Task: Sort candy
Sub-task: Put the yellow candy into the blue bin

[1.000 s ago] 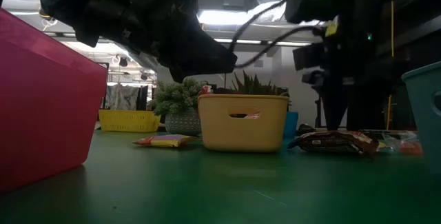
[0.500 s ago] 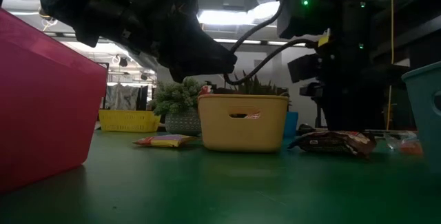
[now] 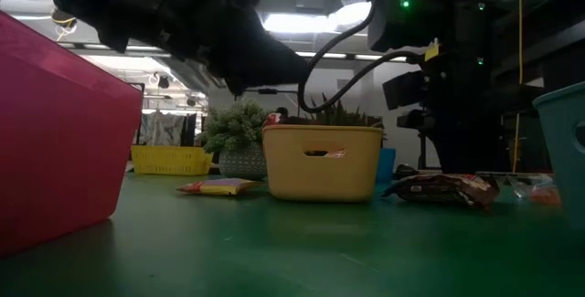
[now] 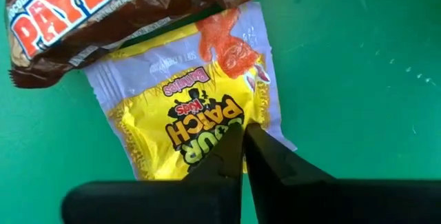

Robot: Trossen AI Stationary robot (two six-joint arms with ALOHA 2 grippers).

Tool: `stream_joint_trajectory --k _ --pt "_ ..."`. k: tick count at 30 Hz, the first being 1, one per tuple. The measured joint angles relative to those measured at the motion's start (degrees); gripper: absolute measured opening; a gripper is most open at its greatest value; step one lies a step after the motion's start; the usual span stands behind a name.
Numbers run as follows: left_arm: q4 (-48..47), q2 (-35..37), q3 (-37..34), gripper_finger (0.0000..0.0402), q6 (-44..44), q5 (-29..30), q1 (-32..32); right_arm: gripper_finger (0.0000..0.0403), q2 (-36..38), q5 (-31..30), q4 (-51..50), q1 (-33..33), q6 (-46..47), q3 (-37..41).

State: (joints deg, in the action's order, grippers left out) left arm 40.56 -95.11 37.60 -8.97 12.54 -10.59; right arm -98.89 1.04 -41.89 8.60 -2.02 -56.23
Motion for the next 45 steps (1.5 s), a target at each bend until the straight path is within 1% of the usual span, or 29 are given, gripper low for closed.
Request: stream_joint_trajectory --k 5,12,21,24,30,35,39,45 --pt "-5.1 4.7 0.0 0.0114 1.9 0.2 0.0 0.0002 1.8 0.0 -0.8 0.0 -2.2 0.3" --pt "-14.4 12.4 0.0 0.0114 1.7 0.0 -1.3 0.0002 7.3 -0.4 -3.6 0.0 -2.5 0.2" --pt "-22.3 20.8 0.0 0.0114 1.7 0.0 -2.6 0.0001 15.6 -0.6 -5.7 -0.5 -2.7 0.2" --pt "-24.3 22.2 0.0 0.0114 1.7 0.0 -2.7 0.0001 19.0 -2.2 -6.1 -2.0 -2.8 0.2" --pt "-25.6 22.4 0.0 0.0114 1.7 -0.1 -2.7 0.0001 25.7 -8.3 -5.6 -8.3 -5.9 0.1" --pt "-26.6 22.4 0.0 0.0114 1.7 0.2 -2.7 0.0001 29.5 -11.1 -0.2 -16.4 -9.5 0.1" --pt "-26.7 22.4 0.0 0.0114 1.7 0.2 -2.7 0.0001 29.3 -11.1 7.3 -24.1 -12.0 0.1" --pt "-27.3 22.4 0.0 0.0114 1.7 0.2 -2.7 0.0002 26.0 -10.6 18.9 -33.9 -13.7 0.1"
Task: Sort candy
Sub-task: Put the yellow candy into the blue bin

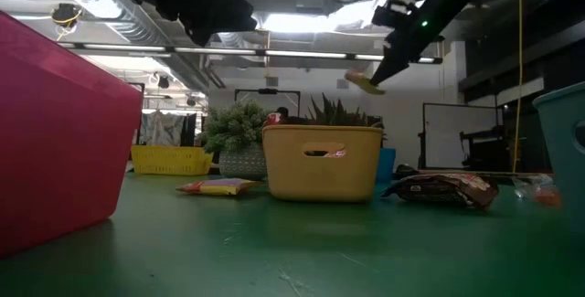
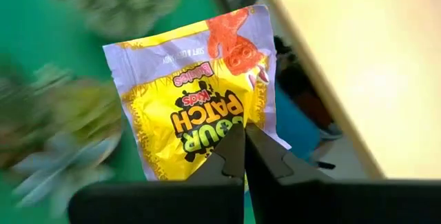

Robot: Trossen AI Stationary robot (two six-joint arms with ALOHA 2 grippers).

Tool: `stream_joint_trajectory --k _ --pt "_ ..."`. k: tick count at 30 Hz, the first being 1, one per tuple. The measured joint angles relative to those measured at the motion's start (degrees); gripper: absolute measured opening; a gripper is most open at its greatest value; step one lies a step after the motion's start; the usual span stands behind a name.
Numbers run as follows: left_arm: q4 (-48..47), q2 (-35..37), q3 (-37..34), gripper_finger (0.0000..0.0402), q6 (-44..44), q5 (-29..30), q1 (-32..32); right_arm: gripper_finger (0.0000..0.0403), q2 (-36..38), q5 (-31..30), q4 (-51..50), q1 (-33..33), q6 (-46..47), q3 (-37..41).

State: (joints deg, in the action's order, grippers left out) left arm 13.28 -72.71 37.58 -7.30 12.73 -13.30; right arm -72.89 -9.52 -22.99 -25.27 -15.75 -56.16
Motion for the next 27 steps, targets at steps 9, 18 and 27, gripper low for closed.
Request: stream_joint_trajectory --k 9,18,27 --pt "-0.9 0.0 0.0 0.0114 0.1 0.0 0.0 0.0024 -4.2 0.0 5.6 -5.7 0.6 0.0" --pt "-1.8 0.0 0.0 0.0115 -3.3 0.0 0.0 0.011 -6.6 -0.2 6.5 -5.5 0.4 0.0" --pt "-12.2 -0.3 0.0 0.0115 -10.6 -0.4 0.0 0.0157 -6.6 0.5 5.6 -5.5 0.5 0.0"
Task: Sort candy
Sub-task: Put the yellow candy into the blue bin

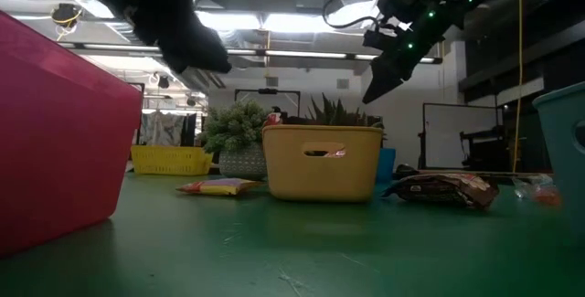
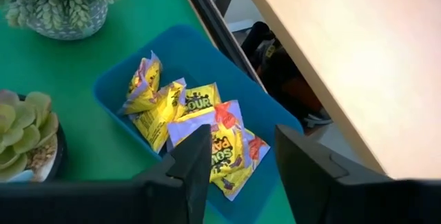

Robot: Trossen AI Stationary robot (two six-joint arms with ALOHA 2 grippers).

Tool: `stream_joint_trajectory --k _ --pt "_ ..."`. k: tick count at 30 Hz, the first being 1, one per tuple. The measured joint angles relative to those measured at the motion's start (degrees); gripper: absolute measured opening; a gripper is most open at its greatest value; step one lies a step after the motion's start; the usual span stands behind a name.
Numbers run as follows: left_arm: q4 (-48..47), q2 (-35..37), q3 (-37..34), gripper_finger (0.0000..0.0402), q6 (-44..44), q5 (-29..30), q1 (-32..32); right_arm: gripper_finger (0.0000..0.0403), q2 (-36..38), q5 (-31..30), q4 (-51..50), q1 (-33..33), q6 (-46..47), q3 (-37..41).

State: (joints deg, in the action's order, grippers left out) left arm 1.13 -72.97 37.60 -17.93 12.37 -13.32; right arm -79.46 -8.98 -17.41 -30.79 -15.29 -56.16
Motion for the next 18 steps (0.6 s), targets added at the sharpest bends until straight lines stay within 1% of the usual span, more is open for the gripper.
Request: stream_joint_trajectory --k 4,8,11,14,18 --pt "-0.7 -1.8 0.0 0.0115 -0.4 0.0 -0.2 0.0158 0.0 0.6 -1.2 0.0 0.0 0.0" --pt "-0.6 -5.9 0.0 0.0115 -1.8 0.1 -1.1 0.0159 0.0 0.6 -2.9 0.0 0.1 0.0" --pt "0.2 -8.5 0.0 0.0116 -4.4 -0.1 -1.7 0.0159 0.0 0.6 -4.2 0.0 1.6 0.0" --pt "0.2 -10.4 0.0 0.0131 -6.1 -0.1 -1.9 0.0159 0.0 0.6 -4.8 0.0 1.8 0.0" --pt "0.2 -12.6 0.0 0.0168 -7.2 -0.2 -1.9 0.0159 0.0 0.6 -5.4 0.0 2.0 0.0"
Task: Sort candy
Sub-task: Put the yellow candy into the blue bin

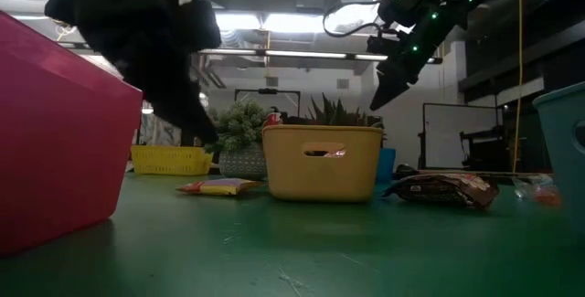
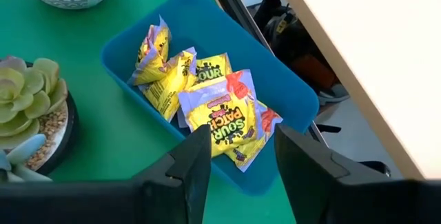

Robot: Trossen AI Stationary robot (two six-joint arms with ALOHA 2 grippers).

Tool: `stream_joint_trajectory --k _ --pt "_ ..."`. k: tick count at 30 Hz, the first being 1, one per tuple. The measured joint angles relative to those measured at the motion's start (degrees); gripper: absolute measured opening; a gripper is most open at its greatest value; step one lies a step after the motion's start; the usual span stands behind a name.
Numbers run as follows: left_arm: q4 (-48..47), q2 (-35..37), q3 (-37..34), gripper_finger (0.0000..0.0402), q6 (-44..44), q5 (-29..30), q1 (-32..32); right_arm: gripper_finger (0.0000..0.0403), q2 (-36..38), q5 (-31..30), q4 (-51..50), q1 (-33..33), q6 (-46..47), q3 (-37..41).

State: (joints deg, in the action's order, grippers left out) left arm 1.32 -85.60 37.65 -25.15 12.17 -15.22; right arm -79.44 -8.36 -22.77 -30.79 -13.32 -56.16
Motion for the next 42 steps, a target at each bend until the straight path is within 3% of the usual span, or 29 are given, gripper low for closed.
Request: stream_joint_trajectory --k 5,12,19,32,38,42 --pt "0.0 -3.7 0.0 0.0196 0.0 -2.0 0.0 0.0159 0.0 0.0 -0.2 0.0 0.0 0.0" --pt "0.6 -9.5 0.1 0.0199 0.1 -0.5 0.0 0.0159 0.0 0.1 -0.2 0.0 0.0 0.0" --pt "0.9 -10.9 0.2 0.0156 0.1 -0.2 0.0 0.0159 0.0 0.6 -0.4 0.0 0.2 0.0" --pt "0.5 -9.6 0.0 0.0009 -1.5 -1.9 0.1 0.0159 3.6 17.4 -9.4 0.1 8.4 0.0" --pt "-2.2 -5.9 -0.3 0.0003 -1.7 -3.0 0.0 0.0159 6.5 32.7 -13.3 1.4 13.3 0.0" --pt "-5.3 -1.3 -0.3 0.0002 -1.8 -3.0 0.0 0.0159 7.0 35.1 -13.9 6.8 17.5 0.0"
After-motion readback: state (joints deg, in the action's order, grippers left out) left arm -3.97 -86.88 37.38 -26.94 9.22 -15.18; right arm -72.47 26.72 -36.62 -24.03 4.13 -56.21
